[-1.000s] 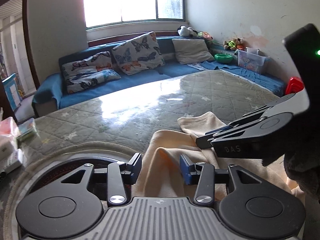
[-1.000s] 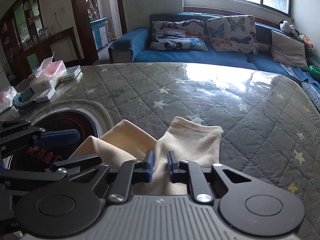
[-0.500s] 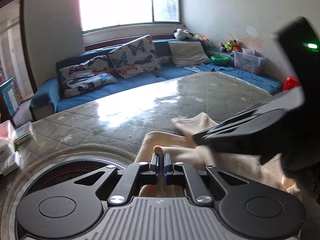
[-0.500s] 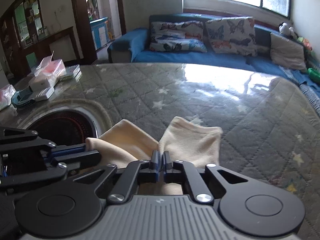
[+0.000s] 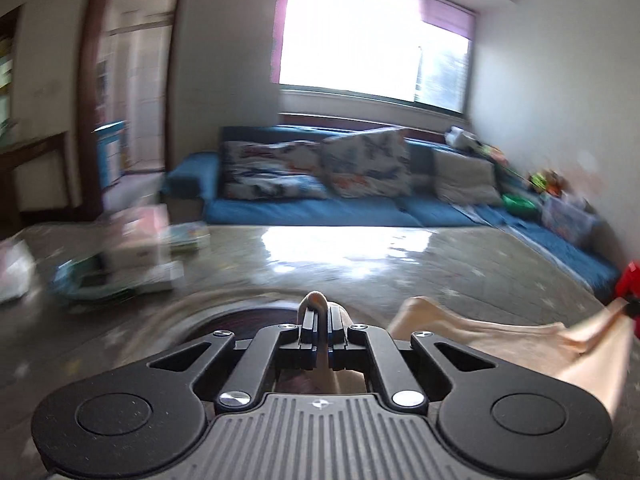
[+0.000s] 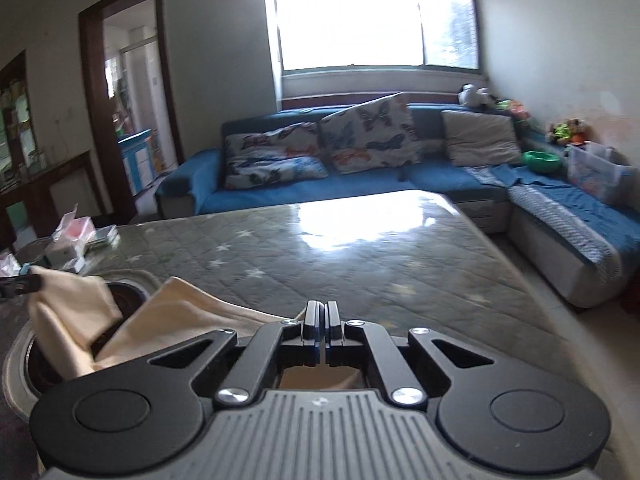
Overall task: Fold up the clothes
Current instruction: 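Lift and pull the sweatshirt apart with both grippers to spread it flat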
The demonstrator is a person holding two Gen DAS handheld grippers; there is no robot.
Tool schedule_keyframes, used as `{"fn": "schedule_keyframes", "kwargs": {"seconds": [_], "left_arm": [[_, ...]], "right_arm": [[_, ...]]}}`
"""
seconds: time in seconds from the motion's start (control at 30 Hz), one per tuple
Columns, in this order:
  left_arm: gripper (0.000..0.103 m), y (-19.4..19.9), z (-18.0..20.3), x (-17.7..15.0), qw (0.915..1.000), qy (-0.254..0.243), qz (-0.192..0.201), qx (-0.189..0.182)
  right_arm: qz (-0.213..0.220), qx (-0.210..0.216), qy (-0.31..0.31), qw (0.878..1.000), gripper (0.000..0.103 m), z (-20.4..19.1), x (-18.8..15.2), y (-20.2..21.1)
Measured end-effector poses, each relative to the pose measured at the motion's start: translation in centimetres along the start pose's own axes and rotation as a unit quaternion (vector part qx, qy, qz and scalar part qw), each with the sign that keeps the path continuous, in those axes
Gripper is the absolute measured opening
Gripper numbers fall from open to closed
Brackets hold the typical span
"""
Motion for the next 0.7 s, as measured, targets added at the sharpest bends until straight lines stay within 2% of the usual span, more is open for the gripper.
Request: {"fn": "schedule_keyframes", "kwargs": {"seconds": [0.17,0.33,0.43,0.6,0.67,0.7], "left_arm": [[0.004,4.0,-6.1,-3.0,0.9965,0.077,-0.025,0.022],[0.005,5.4,-9.4,-7.2,0.9904,0.106,-0.081,0.036],[0.009,5.8,-9.6,-8.7,0.9896,0.096,-0.099,0.041],[0.011,7.8,-8.4,-8.8,0.9941,0.047,-0.087,0.045],[0.011,8.8,-7.2,-8.5,0.9962,0.026,-0.076,0.032],[0.011,9.3,-6.5,-8.3,0.9971,0.019,-0.072,0.019]], "right_arm": [[0.014,-0.053,-0.033,0.998,0.002,4.5,-2.6,4.5],[-0.004,-0.106,-0.076,0.991,0.002,8.9,-6.7,7.0],[-0.027,-0.121,-0.098,0.988,0.002,10.5,-9.0,6.7],[-0.039,-0.138,-0.113,0.983,0.006,12.1,-10.4,7.4],[-0.033,-0.142,-0.111,0.983,0.007,12.3,-10.2,7.8],[-0.031,-0.141,-0.105,0.984,0.011,12.4,-9.9,8.0]]}}
Point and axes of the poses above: each gripper's, at about its wrist camera, not at the fingertips, and y roughly against the way its jaws point, z to its right, x to its top, the point moved 8 cm from there along -y, roughly the way its jaws point, and after that the axes turned 5 degrees about x, right-handed, at the moved point
